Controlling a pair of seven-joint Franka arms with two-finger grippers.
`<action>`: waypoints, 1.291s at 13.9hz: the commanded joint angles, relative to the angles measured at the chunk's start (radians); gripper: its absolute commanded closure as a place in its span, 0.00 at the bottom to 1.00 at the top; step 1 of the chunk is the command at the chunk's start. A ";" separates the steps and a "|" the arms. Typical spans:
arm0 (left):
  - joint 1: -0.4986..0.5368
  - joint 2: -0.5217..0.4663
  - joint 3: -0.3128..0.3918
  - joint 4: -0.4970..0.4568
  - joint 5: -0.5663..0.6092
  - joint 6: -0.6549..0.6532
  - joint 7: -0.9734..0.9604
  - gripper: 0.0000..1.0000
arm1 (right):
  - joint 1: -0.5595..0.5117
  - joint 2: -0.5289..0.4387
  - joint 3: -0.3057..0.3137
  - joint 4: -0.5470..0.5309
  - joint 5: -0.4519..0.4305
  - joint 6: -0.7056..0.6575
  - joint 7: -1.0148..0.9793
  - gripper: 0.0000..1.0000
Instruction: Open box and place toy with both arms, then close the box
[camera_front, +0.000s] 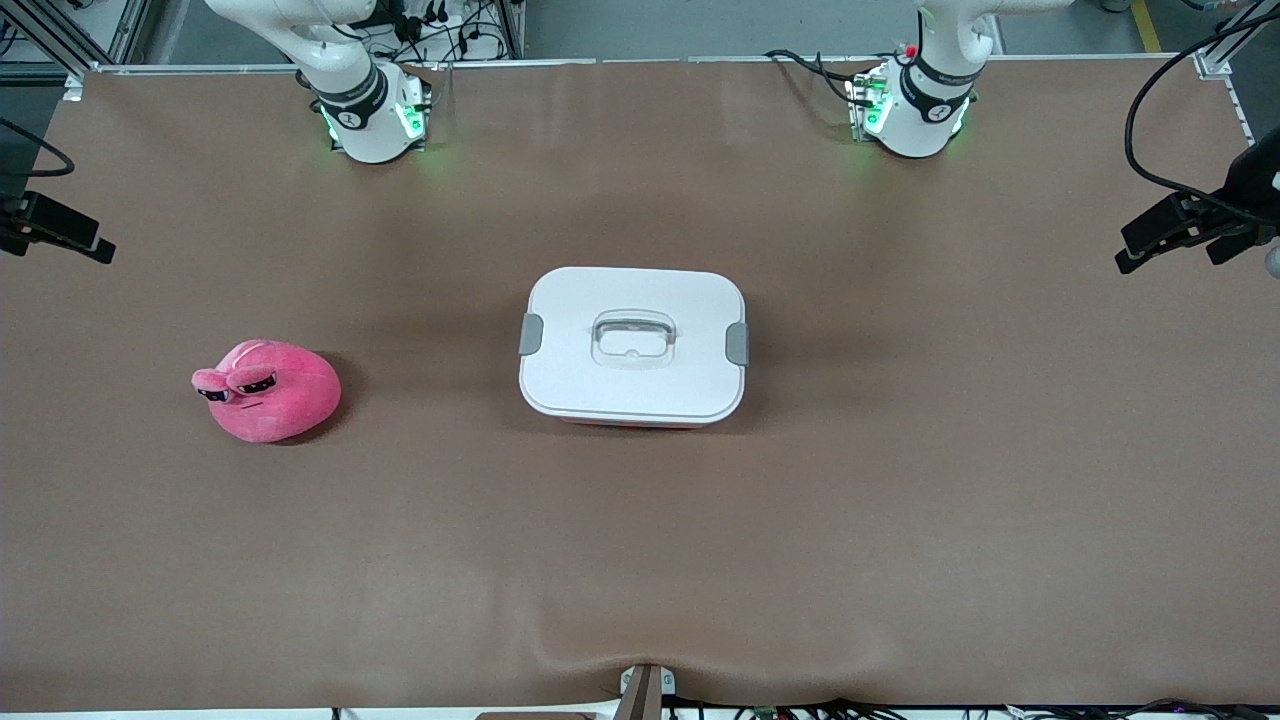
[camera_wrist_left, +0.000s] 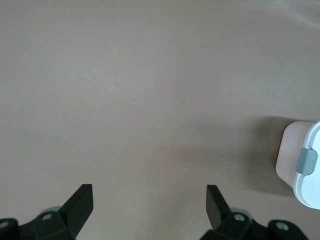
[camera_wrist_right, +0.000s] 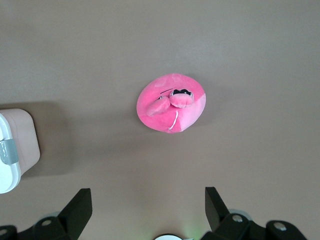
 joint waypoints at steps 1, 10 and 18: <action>0.006 0.009 0.002 0.028 0.019 -0.025 -0.009 0.00 | -0.019 0.002 0.010 0.009 -0.002 0.001 0.003 0.00; 0.061 0.052 0.003 0.023 -0.006 0.002 0.012 0.00 | -0.086 0.068 0.010 0.002 -0.003 0.124 -0.105 0.00; 0.098 0.092 0.003 0.020 -0.040 0.017 -0.041 0.00 | -0.094 0.073 0.010 0.005 -0.017 0.132 -0.159 0.00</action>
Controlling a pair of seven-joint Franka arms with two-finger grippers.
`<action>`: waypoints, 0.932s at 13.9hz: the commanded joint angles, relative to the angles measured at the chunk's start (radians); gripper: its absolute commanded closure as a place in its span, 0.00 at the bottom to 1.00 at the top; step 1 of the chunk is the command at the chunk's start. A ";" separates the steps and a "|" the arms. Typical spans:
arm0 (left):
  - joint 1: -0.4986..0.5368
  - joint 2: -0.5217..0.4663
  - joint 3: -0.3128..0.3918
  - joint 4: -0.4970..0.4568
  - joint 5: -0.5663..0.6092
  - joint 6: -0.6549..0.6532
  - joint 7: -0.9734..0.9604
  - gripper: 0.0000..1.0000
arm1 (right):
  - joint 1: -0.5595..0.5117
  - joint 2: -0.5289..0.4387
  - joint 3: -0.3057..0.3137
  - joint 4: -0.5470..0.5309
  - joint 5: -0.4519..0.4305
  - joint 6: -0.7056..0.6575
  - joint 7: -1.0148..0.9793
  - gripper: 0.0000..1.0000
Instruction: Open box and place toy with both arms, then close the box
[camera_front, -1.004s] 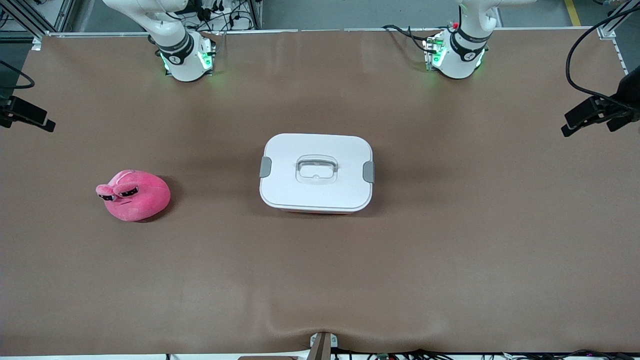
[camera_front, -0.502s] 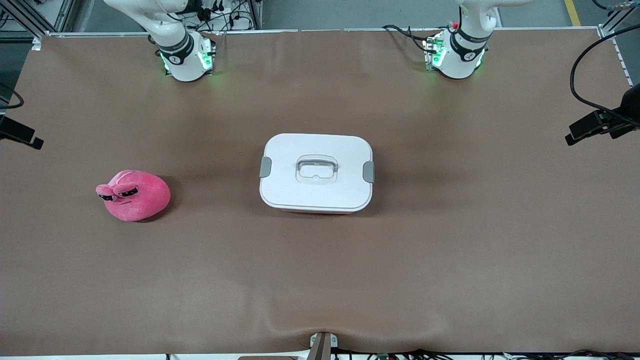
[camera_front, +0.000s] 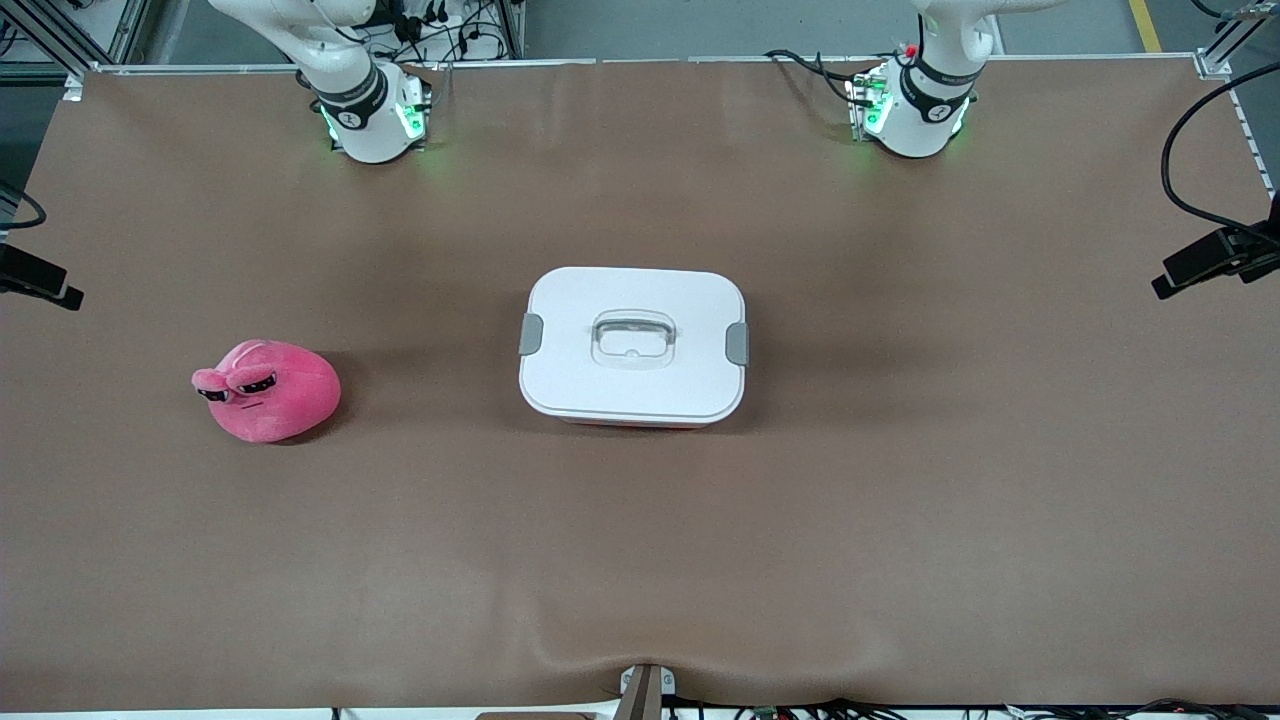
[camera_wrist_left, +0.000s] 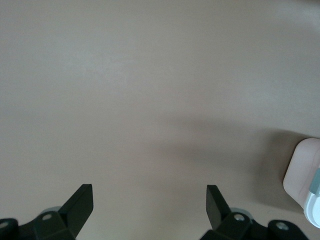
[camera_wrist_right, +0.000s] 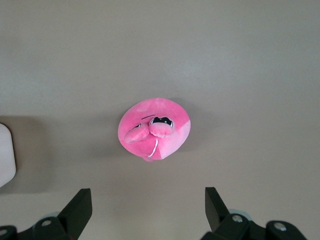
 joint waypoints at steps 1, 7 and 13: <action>0.005 0.031 -0.007 0.022 -0.017 -0.004 -0.074 0.00 | -0.011 -0.004 0.009 0.006 -0.019 0.004 -0.013 0.00; 0.007 0.074 -0.007 0.025 -0.139 0.002 -0.283 0.00 | -0.077 0.061 0.009 0.004 -0.011 0.003 -0.033 0.00; -0.039 0.101 -0.048 0.023 -0.144 0.004 -0.651 0.00 | -0.080 0.117 0.009 0.013 -0.025 0.044 -0.131 0.00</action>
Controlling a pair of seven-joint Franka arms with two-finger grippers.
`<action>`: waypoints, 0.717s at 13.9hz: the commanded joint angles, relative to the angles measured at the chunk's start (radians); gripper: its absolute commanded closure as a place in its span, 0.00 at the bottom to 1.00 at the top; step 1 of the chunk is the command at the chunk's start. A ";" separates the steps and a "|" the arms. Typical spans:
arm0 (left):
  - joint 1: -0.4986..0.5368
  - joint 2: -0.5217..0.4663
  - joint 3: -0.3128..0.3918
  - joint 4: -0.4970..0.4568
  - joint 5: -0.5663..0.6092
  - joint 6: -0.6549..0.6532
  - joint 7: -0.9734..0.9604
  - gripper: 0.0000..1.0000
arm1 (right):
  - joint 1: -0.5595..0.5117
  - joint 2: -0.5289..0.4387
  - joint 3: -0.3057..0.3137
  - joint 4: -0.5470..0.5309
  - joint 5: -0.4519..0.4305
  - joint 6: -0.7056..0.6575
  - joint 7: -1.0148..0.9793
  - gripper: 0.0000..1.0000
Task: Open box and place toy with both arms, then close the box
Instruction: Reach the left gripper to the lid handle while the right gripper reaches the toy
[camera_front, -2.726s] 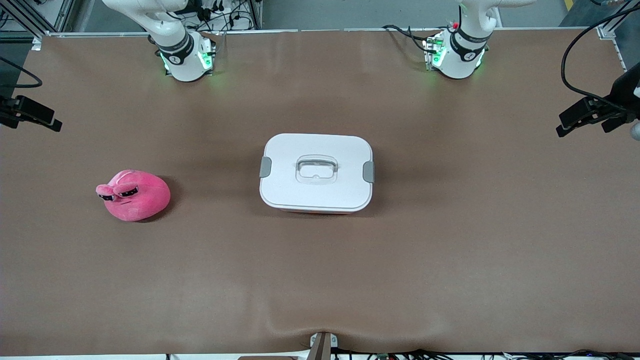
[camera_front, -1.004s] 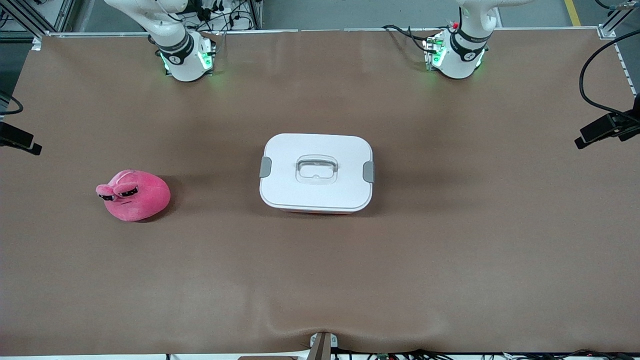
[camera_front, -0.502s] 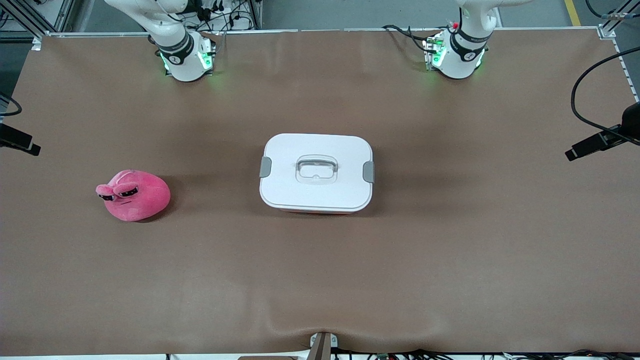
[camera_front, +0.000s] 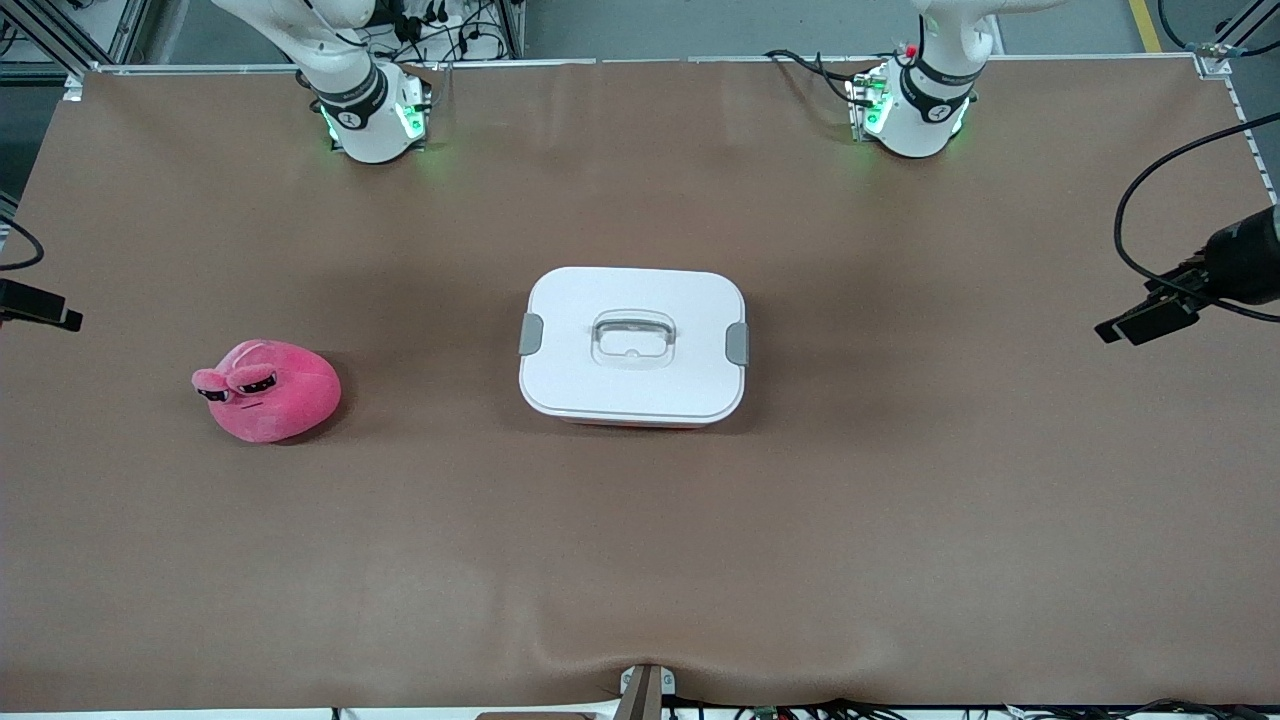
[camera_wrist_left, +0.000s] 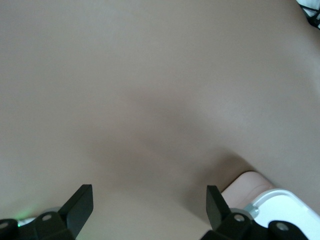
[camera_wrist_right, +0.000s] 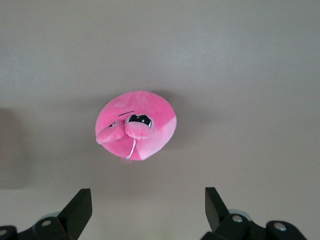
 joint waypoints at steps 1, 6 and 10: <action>-0.049 0.028 -0.016 0.024 -0.003 0.000 -0.188 0.00 | -0.013 0.015 0.009 0.022 -0.025 0.018 -0.071 0.00; -0.166 0.031 -0.015 0.024 0.001 0.025 -0.524 0.00 | 0.002 0.040 0.015 0.018 -0.009 0.015 -0.251 0.00; -0.215 0.044 -0.015 0.024 -0.001 0.036 -0.681 0.00 | 0.059 0.120 0.015 0.025 -0.025 0.018 -0.248 0.00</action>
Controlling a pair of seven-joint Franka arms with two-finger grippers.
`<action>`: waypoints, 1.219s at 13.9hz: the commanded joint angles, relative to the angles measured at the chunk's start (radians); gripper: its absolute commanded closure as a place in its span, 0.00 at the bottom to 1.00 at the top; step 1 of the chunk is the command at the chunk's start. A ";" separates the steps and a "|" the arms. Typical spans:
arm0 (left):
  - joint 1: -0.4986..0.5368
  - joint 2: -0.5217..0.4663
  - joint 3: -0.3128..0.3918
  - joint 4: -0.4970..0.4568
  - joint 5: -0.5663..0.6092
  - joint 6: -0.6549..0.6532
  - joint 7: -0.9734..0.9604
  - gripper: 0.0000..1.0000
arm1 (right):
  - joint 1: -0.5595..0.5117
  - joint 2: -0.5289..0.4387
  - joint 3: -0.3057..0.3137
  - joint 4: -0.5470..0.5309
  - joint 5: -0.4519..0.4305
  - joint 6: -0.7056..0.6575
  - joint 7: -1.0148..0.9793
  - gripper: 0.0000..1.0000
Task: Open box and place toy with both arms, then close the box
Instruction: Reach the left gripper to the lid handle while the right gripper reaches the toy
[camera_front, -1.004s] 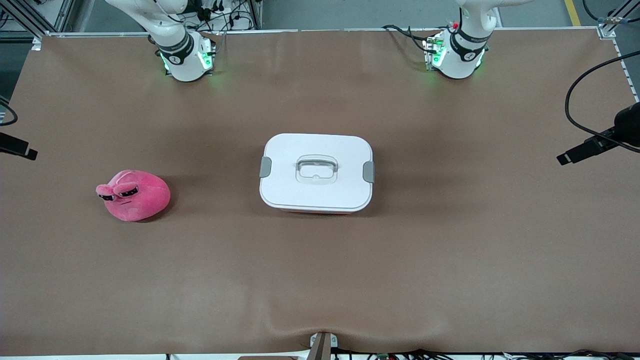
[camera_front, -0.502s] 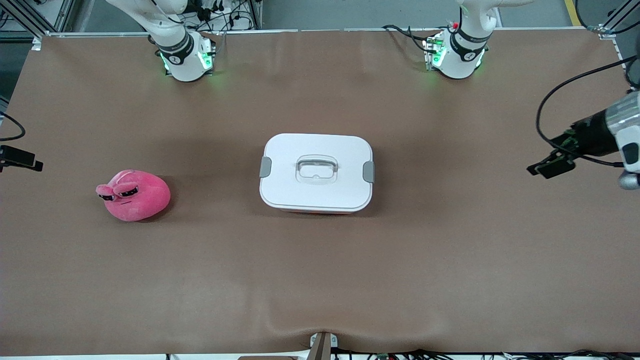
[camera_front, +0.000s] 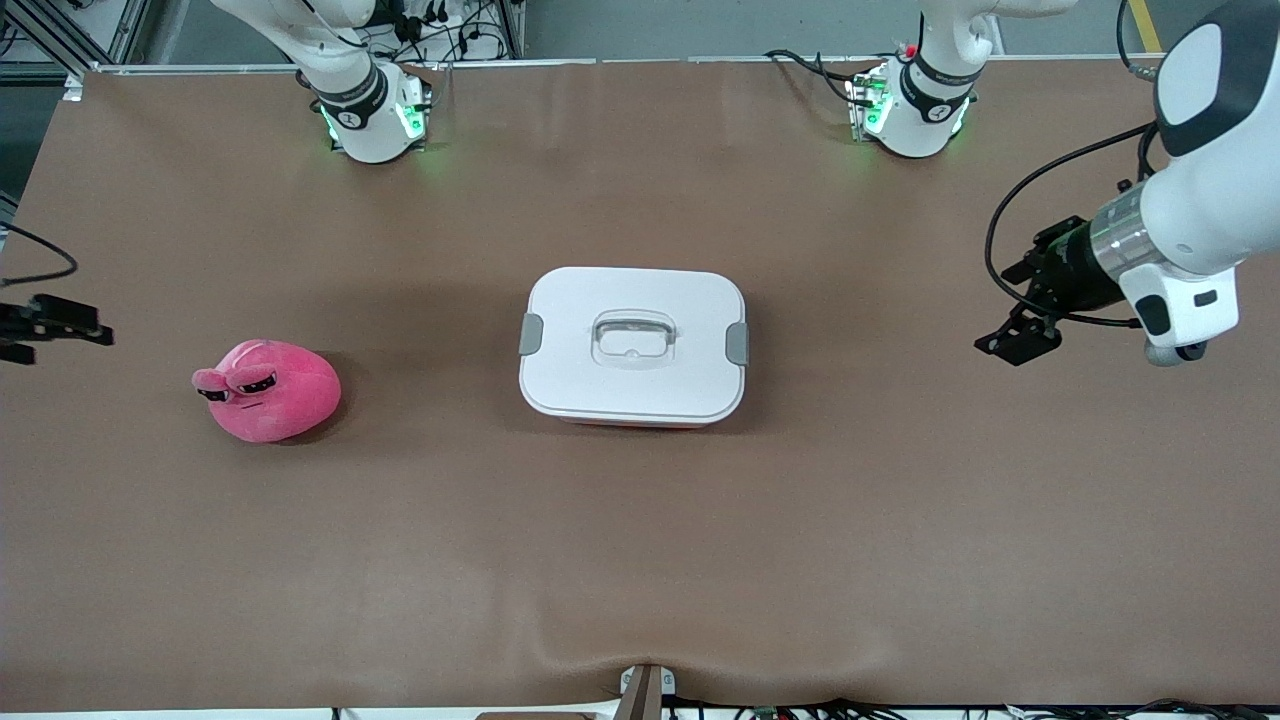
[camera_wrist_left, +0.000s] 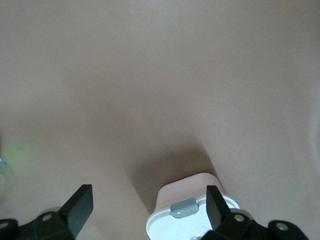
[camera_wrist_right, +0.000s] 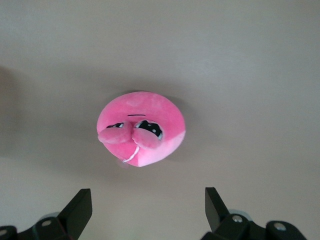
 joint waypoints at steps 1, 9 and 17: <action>-0.023 0.022 0.005 0.023 -0.003 0.013 -0.100 0.00 | 0.011 0.046 0.001 0.024 -0.017 -0.005 -0.010 0.00; -0.183 0.094 0.008 0.034 0.002 0.079 -0.474 0.00 | 0.081 0.067 0.004 0.013 -0.006 -0.087 -0.142 0.00; -0.332 0.217 0.006 0.104 0.073 0.137 -0.749 0.00 | 0.119 0.057 0.002 -0.063 -0.025 -0.045 -0.168 0.00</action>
